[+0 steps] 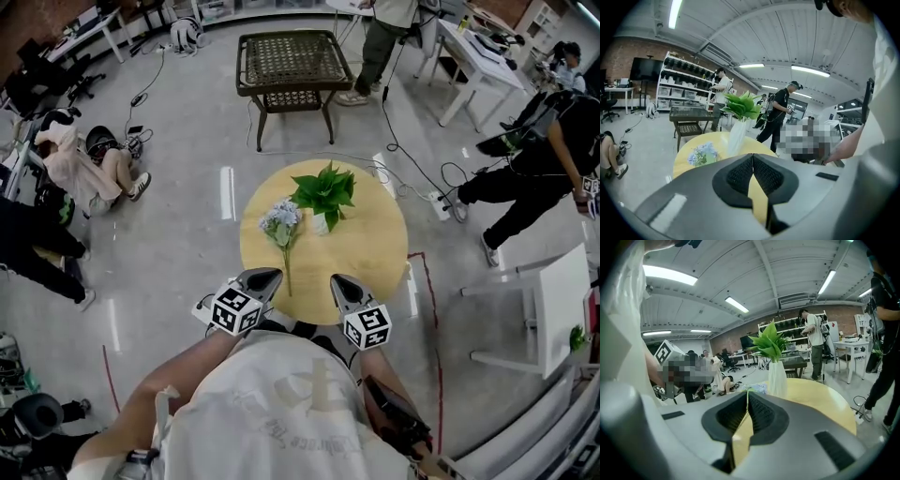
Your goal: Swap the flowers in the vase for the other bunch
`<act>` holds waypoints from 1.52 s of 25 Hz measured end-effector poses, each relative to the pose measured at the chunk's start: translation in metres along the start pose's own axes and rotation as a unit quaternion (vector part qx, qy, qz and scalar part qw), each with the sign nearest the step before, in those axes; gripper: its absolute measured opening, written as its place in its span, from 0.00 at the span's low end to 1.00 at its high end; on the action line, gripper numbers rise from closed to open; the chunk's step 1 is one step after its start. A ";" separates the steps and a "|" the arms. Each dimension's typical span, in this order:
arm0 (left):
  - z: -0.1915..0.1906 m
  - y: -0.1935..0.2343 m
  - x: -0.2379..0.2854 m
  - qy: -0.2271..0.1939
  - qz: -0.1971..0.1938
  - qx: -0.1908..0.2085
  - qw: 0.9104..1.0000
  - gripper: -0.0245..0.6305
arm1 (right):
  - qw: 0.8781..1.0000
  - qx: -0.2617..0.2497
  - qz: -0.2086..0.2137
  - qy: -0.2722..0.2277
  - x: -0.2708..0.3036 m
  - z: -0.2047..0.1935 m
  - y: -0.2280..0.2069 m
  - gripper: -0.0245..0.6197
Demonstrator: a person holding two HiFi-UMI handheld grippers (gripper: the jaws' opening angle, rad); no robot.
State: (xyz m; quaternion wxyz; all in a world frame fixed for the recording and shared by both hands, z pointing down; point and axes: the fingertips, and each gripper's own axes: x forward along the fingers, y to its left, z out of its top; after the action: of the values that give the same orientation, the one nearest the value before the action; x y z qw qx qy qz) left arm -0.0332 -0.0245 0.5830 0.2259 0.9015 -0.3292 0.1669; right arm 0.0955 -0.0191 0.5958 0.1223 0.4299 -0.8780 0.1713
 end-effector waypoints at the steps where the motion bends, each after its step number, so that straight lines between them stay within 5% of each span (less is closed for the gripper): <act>1: 0.001 -0.001 0.002 0.001 0.000 0.000 1.000 0.05 | 1.000 -0.001 0.000 -0.002 0.001 0.002 -0.004 0.05; 13: 0.011 0.021 0.004 0.000 -0.008 -0.005 1.000 0.05 | 0.999 -0.006 -0.037 -0.011 0.012 0.031 -0.026 0.05; 26: 0.019 0.051 -0.008 -0.016 -0.019 -0.020 1.000 0.05 | 0.994 -0.036 -0.071 -0.070 0.024 0.104 -0.037 0.06; 28: 0.018 0.056 -0.010 -0.018 -0.017 -0.023 0.999 0.05 | 0.994 -0.040 -0.074 -0.075 0.027 0.112 -0.039 0.24; 38: 0.016 0.069 -0.013 -0.025 -0.014 -0.036 0.999 0.05 | 0.993 -0.044 -0.077 -0.076 0.036 0.127 -0.041 0.40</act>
State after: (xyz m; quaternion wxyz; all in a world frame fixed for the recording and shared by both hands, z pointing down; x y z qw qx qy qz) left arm -0.0866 -0.0730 0.5840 0.2523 0.9012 -0.3280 0.1288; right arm 0.0985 -0.1196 0.5008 0.0871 0.5022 -0.8557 0.0898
